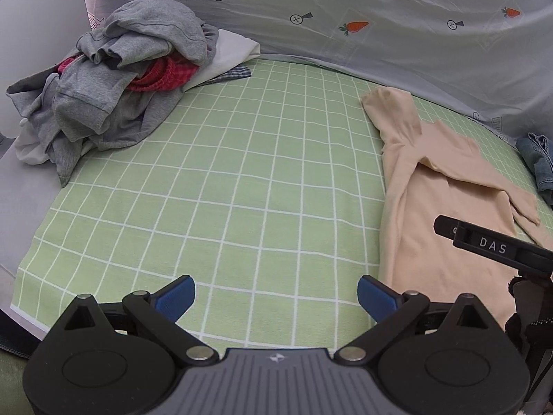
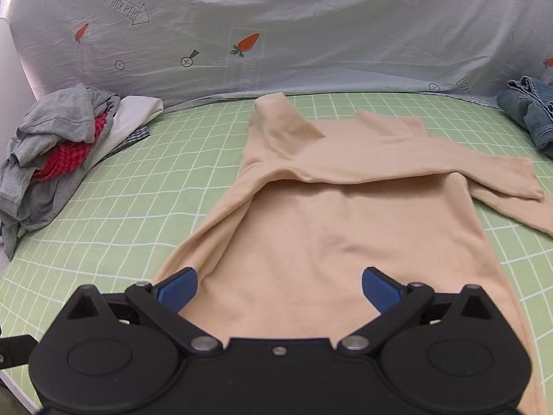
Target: Fold clothes
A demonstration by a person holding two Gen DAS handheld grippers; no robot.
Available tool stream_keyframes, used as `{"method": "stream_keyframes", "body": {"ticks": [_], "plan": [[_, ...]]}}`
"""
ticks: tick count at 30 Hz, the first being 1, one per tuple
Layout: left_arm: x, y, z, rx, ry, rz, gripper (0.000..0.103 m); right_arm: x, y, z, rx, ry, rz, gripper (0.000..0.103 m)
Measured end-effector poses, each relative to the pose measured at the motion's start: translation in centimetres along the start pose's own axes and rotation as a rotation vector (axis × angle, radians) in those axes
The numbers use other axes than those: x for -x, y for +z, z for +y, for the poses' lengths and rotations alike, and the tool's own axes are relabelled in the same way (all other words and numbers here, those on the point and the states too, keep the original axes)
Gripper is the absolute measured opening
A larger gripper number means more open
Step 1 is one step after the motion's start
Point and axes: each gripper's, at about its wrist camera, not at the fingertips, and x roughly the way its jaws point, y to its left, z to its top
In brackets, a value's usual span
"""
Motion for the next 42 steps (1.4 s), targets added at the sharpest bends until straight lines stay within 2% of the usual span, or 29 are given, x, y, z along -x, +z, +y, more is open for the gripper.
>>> {"method": "stream_keyframes", "body": {"ticks": [5, 9, 12, 15, 17, 19, 23, 26, 35, 42], "plan": [[-0.5, 0.5, 4.3, -0.035, -0.003, 0.022, 0.100, -0.9, -1.7, 5.3, 0.007, 0.031, 0.030, 0.103], [-1.3, 0.9, 5.6, -0.054, -0.024, 0.051, 0.100, -1.1, -2.6, 7.4, 0.015, 0.026, 0.053, 0.102], [-2.0, 1.0, 5.7, -0.078, -0.048, 0.074, 0.100, -1.2, -2.8, 7.7, 0.008, 0.020, 0.072, 0.093], [-2.3, 1.2, 5.1, -0.103, -0.069, 0.076, 0.100, -1.4, -3.0, 7.4, -0.003, 0.024, 0.102, 0.072], [-2.3, 1.3, 4.5, -0.118, -0.078, 0.075, 0.100, -1.5, -3.1, 7.0, -0.015, 0.031, 0.123, 0.051], [-2.4, 1.3, 3.9, -0.129, -0.086, 0.073, 0.100, -1.6, -3.1, 6.4, -0.022, 0.037, 0.130, 0.040], [-2.5, 1.3, 2.3, -0.120, -0.094, 0.073, 0.100, -1.1, -2.9, 5.1, -0.018, 0.066, 0.121, 0.010], [-2.6, 1.3, 0.8, -0.107, -0.101, 0.074, 0.100, -0.4, -2.6, 3.7, -0.003, 0.097, 0.105, 0.004], [-2.8, 0.4, -6.2, -0.103, -0.125, 0.082, 0.100, 1.3, -1.5, -2.4, -0.004, 0.166, 0.096, 0.004], [-3.7, -1.5, -11.3, -0.122, -0.112, 0.135, 0.100, 0.9, -1.3, -6.7, 0.001, 0.198, 0.158, 0.004]]}}
